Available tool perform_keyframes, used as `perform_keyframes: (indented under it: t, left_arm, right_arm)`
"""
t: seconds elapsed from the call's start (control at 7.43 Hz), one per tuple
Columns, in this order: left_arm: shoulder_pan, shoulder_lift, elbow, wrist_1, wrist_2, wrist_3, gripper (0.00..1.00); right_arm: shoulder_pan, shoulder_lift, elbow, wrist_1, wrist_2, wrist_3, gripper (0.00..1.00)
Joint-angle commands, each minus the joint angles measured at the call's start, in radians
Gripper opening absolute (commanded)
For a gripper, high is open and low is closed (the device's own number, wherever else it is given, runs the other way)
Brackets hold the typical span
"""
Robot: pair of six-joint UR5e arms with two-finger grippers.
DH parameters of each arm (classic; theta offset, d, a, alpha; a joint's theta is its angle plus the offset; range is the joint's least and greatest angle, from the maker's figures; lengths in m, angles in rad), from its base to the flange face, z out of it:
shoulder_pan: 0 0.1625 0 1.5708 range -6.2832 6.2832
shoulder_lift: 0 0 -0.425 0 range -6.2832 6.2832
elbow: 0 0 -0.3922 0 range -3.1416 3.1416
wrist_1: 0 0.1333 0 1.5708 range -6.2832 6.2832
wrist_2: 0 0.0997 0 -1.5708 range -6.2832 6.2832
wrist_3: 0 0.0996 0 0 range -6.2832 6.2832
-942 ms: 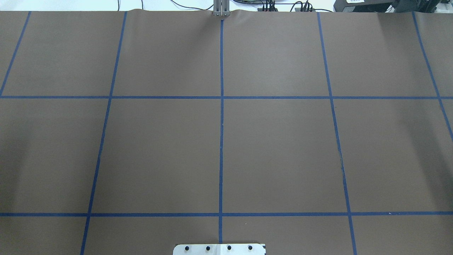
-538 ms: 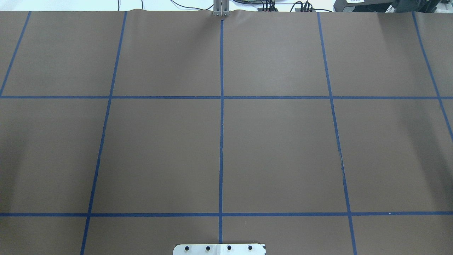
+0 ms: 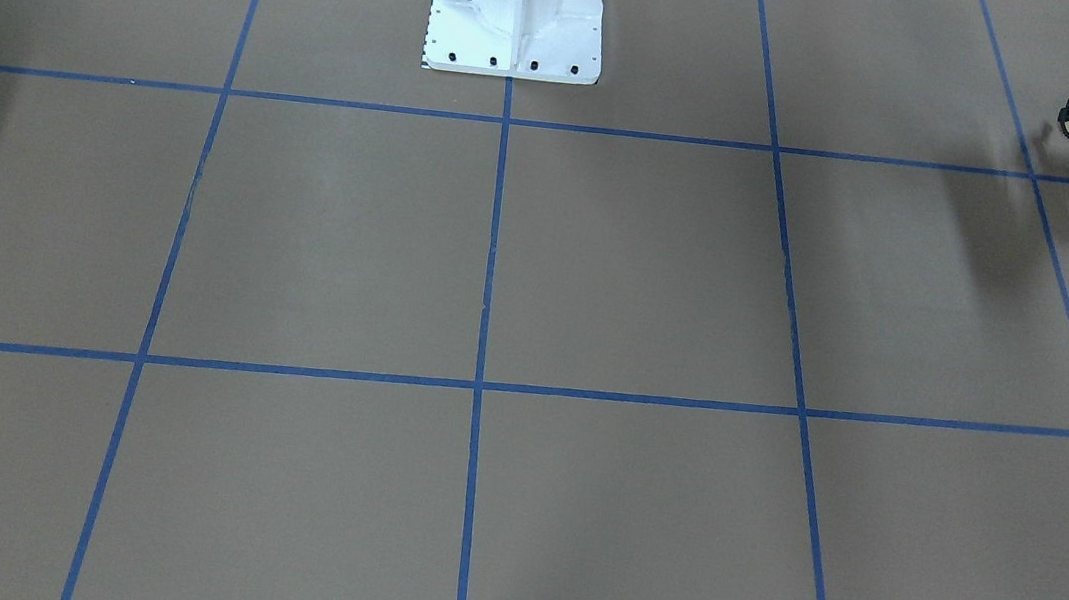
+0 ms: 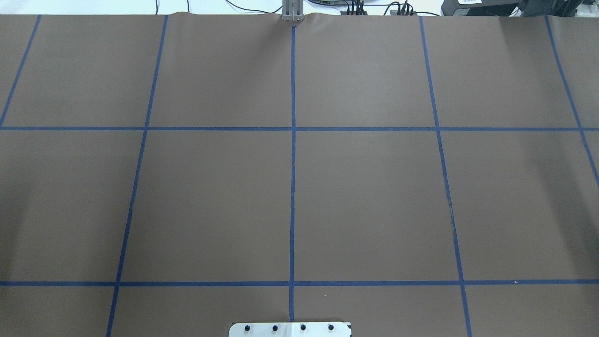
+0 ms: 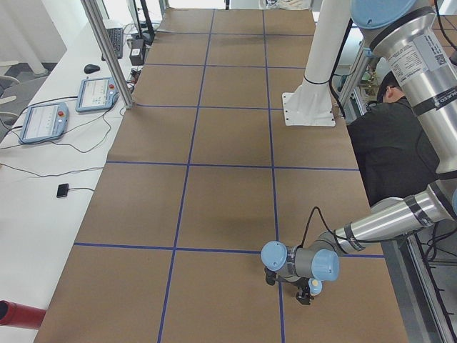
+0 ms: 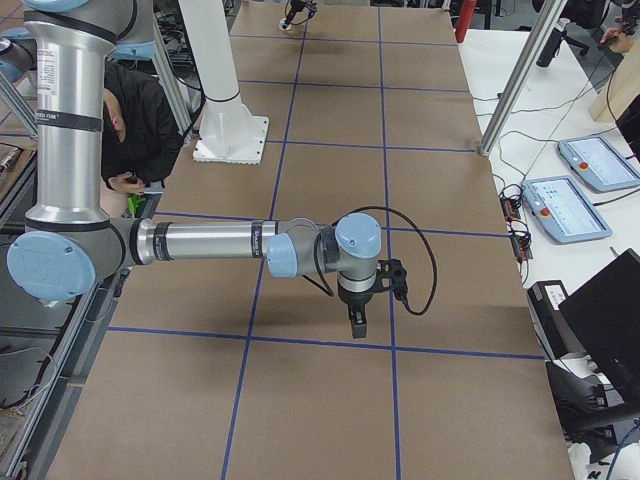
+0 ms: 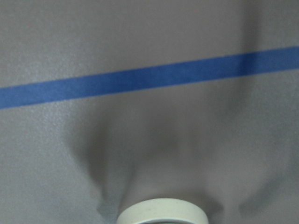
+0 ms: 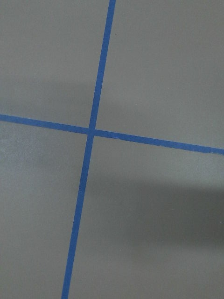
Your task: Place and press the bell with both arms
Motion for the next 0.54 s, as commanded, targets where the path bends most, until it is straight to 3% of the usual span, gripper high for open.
perform_keyframes:
  t: [0.0, 0.4]
  left_arm:
    - [0.007, 0.002, 0.004, 0.0, 0.0, 0.0, 0.97]
    - [0.013, 0.002, 0.007, 0.0, 0.0, 0.0, 0.94]
  right_arm:
    - [0.0, -0.002, 0.0, 0.0, 0.0, 0.0, 1.0]
    - [0.0, -0.005, 0.0, 0.0, 0.0, 0.0, 1.0]
